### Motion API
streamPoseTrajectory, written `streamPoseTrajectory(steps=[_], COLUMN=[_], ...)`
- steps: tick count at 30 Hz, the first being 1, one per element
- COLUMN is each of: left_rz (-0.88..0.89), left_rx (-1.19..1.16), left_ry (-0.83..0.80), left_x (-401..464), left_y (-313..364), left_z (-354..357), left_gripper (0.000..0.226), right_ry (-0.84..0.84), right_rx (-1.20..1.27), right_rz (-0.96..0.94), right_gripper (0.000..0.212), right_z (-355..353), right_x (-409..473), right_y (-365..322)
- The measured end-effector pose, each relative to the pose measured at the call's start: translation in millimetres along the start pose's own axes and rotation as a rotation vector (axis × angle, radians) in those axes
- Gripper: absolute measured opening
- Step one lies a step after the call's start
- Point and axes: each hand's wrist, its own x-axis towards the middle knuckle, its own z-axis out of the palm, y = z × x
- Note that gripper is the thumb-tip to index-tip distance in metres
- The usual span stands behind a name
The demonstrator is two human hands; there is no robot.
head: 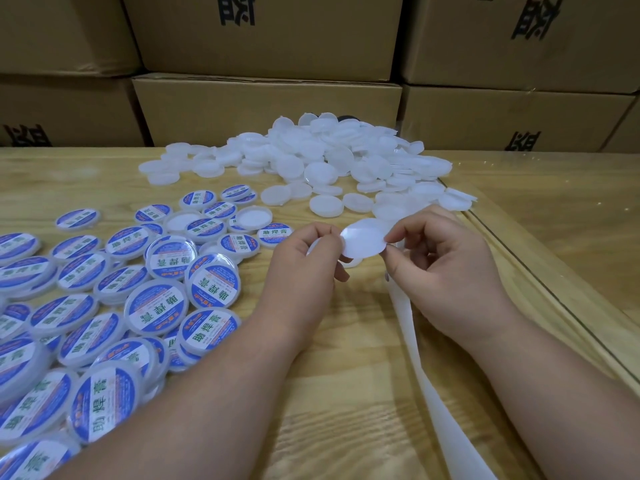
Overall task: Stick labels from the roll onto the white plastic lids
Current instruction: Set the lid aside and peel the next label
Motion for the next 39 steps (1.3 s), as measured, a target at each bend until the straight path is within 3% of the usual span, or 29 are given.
streamPoseTrajectory(steps=[6, 12, 16, 21, 25, 31, 35, 39], left_rz=[0.011, 0.048, 0.022, -0.067, -0.063, -0.145, -0.184, -0.158], left_rx=[-0.049, -0.063, -0.176, -0.300, -0.311, -0.465, -0.512, -0.493], left_ry=[-0.050, -0.110, -0.101, -0.029, -0.009, -0.048, -0.059, -0.113], left_x=[0, -3, -2, 1, 1, 1, 1, 2], left_y=[1, 2, 3, 2, 1, 7, 10, 8], left_z=[0, 1, 0, -3, -5, -7, -7, -7], left_gripper=[0.025, 0.052, 0.034, 0.029, 0.022, 0.041, 0.045, 0.039], right_ry=[0.012, -0.018, -0.001, 0.037, -0.078, -0.231, -0.250, -0.329], right_rx=[-0.012, 0.125, 0.182, 0.366, 0.551, 0.573, 0.565, 0.522], right_rz=[0.009, 0.091, 0.133, 0.322, 0.511, 0.607, 0.596, 0.579], right_gripper=[0.022, 0.006, 0.021, 0.007, 0.009, 0.043, 0.014, 0.014], right_z=[0, 7, 7, 2, -2, -5, -4, -5], right_x=[-1, -5, -4, -1, 3, 7, 7, 5], right_y=[-4, -7, -7, -6, -3, -1, -1, -1])
